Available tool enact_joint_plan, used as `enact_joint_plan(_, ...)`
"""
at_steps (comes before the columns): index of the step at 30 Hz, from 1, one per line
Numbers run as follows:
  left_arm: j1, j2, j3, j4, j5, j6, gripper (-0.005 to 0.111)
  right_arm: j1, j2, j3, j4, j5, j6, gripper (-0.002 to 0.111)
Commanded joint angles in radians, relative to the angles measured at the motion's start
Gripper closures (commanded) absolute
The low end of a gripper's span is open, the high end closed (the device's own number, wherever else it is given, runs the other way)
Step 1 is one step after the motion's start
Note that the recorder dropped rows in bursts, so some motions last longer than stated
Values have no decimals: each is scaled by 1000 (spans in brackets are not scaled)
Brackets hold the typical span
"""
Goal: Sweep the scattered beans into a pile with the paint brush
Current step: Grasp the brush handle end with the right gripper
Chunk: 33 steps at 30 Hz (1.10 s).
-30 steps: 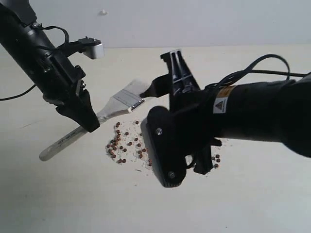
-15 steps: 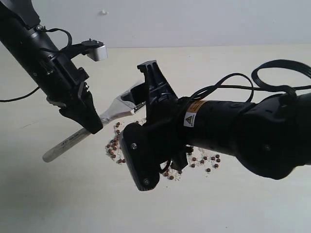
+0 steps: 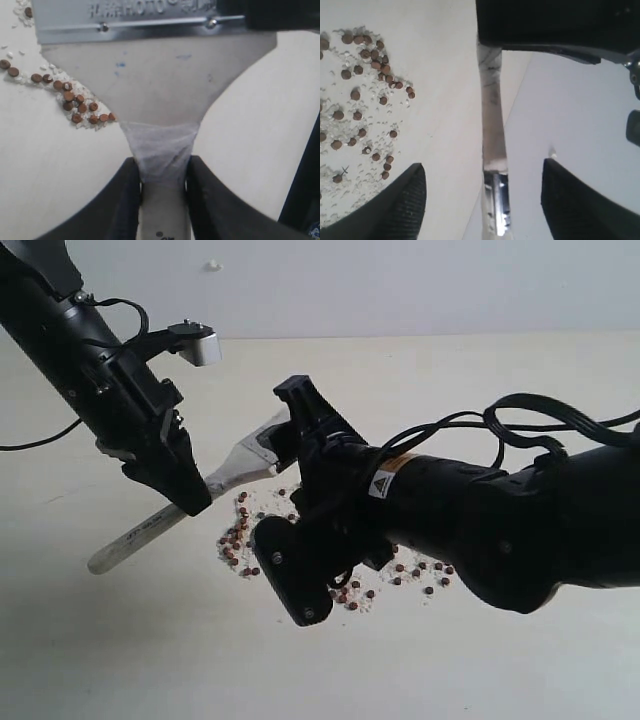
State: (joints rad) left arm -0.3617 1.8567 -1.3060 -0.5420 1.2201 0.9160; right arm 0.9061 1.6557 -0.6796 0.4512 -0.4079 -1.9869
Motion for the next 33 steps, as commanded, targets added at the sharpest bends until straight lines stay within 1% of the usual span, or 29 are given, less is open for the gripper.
enact_joint_plan(1, 3, 0, -8, -16, 1, 4, 107, 1, 10, -7, -38, -16, -9, 51)
enact_joint_plan(5, 3, 0, -8, -16, 1, 4, 107, 1, 16, -7, -38, -21, -9, 56)
enact_joint_plan(7, 3, 0, -8, -16, 1, 4, 107, 1, 36, -7, -38, -25, -9, 65)
enact_joint_plan(10, 3, 0, -8, -16, 1, 4, 107, 1, 75, -7, -43, -48, -9, 83)
enact_joint_plan(11, 3, 0, -8, -16, 1, 3, 107, 1, 83, -7, -43, -60, -11, 86)
enact_joint_plan(14, 3, 0, -8, -16, 1, 3, 107, 1, 105, -7, -41, -124, -52, 88)
enact_joint_plan(18, 3, 0, -8, -14, 1, 3, 107, 1, 107, -7, -41, -164, -52, 90)
enact_joint_plan(19, 3, 0, -8, -14, 1, 0, 107, 1, 107, -7, -36, -171, -52, 94)
enact_joint_plan(20, 3, 0, -8, -14, 1, -3, 107, 1, 107, -7, -31, -190, -52, 102)
enact_joint_plan(21, 3, 0, -8, -14, 1, -3, 107, 1, 107, -7, -10, -203, -52, 108)
enact_joint_plan(23, 3, 0, -8, -12, 1, -3, 107, 1, 107, -7, 45, -257, -62, 108)
enact_joint_plan(25, 3, 0, -8, -12, 1, -3, 107, 1, 107, -7, 106, -282, -121, 108)
enact_joint_plan(29, 3, 0, -8, -24, 1, -10, 106, 1, 107, -7, 104, -290, -128, 108)
enact_joint_plan(30, 3, 0, -8, -26, 1, -10, 104, 7, 107, -7, 102, -291, -128, 108)
enact_joint_plan(32, 3, 0, -8, -26, 1, -18, 95, 12, 107, -7, 100, -301, -128, 108)
enact_joint_plan(33, 3, 0, -8, -26, 1, -18, 87, 19, 107, -7, 100, -301, -128, 108)
